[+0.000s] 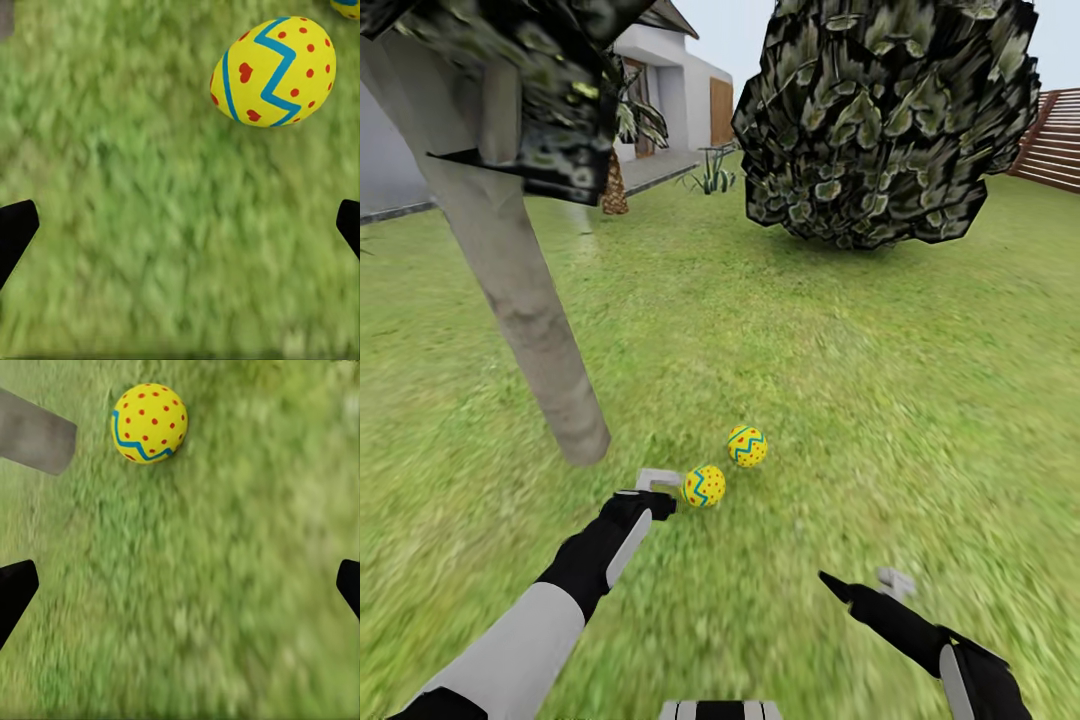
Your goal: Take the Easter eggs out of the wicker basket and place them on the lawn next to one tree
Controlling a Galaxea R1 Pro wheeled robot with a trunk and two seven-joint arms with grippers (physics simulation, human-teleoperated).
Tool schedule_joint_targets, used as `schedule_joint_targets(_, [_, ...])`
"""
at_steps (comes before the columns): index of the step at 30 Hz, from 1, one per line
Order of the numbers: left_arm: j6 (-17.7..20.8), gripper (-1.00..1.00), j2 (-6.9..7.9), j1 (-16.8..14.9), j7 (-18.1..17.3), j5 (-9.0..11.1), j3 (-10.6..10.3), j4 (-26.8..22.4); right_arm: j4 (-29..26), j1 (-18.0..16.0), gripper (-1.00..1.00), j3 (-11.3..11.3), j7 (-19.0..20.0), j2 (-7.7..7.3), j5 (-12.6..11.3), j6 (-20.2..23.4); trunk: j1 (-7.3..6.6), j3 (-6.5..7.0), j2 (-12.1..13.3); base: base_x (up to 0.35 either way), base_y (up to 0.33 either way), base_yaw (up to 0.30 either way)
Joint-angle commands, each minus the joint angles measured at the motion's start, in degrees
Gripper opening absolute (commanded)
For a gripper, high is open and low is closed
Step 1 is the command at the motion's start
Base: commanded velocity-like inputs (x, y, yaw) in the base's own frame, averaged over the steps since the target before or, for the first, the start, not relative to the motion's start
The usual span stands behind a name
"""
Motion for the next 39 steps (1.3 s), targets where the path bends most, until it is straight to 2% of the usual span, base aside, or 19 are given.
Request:
schedule_joint_targets(1, [0.2, 1.00, 0.03, 0.0, 0.5, 0.6, -0.2, 0.0, -0.1, 0.0, 1.00, -0.1, -0.5, 0.08, -0.4, 0.5, -0.04, 0.18, 0.0, -0.017, 0.000, 0.239])
schedule_joint_targets(27, [0.2, 1.00, 0.03, -0.1, 0.5, 0.3, -0.4, 0.7, 0.0, 0.0, 1.00, 0.0, -1.5, 0.13, -0.7, 0.4, -0.71, 5.94, 0.3, -0.002, 0.000, 0.233])
schedule_joint_targets(39, [0.2, 1.00, 0.03, -0.1, 0.5, 0.3, -0.5, 0.8, 0.0, 0.0, 1.00, 0.1, -1.5, 0.20, -0.6, 0.2, -1.02, 8.60, 0.5, 0.000, 0.000, 0.040])
